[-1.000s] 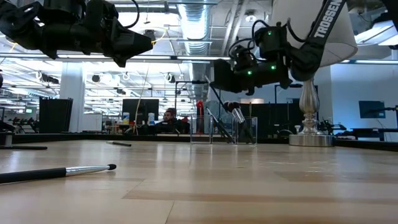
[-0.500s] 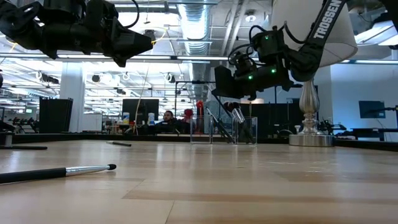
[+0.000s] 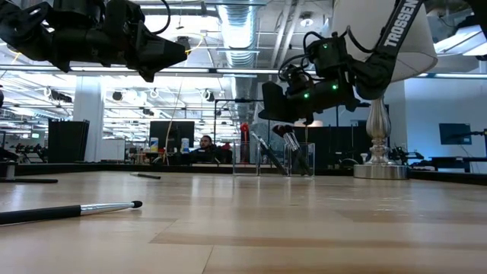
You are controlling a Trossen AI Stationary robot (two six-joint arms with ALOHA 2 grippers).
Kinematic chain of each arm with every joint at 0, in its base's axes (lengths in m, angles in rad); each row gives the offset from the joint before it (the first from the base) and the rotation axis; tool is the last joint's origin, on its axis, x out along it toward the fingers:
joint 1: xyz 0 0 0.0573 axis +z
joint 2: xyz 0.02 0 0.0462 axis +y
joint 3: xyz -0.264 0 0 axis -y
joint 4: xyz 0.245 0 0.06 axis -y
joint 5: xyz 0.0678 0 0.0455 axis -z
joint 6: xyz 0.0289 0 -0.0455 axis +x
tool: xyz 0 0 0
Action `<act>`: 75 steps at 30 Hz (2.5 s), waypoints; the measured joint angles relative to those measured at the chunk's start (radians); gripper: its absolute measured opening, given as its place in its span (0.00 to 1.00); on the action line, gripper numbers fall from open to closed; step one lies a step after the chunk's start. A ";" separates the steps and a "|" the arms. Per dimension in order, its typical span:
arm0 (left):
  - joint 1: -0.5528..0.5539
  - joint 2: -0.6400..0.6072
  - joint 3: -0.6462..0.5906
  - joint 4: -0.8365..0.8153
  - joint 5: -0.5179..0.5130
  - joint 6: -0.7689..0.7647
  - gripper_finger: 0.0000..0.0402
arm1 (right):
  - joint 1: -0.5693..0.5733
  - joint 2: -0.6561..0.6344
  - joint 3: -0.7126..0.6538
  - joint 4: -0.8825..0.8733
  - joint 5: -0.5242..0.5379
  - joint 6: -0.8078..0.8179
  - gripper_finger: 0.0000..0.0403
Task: Put items in baskets/containers
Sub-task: Put the silver eyeshadow brush into the transparent organizer
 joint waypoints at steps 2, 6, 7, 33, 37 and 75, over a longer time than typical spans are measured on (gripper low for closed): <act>0.000 0.000 0.000 0.000 0.000 0.000 0.29 | 0.008 0.000 0.000 0.000 0.001 0.000 0.10; 0.000 0.000 0.000 0.000 0.000 0.000 0.29 | 0.043 -0.005 0.000 0.001 0.002 -0.023 0.10; 0.000 0.000 0.000 0.000 0.000 0.000 0.29 | 0.055 -0.007 0.000 -0.001 0.002 -0.035 0.10; 0.000 -0.219 0.000 -0.328 -0.164 0.061 0.29 | 0.562 -0.249 0.000 -0.441 0.373 0.028 0.10; -0.001 -0.251 0.000 -0.388 -0.190 0.061 0.29 | 0.591 -0.282 0.000 -0.509 0.402 0.054 0.10; -0.001 -0.251 0.000 -0.396 -0.192 0.105 0.29 | 0.531 -0.264 0.000 -0.677 0.417 0.130 0.10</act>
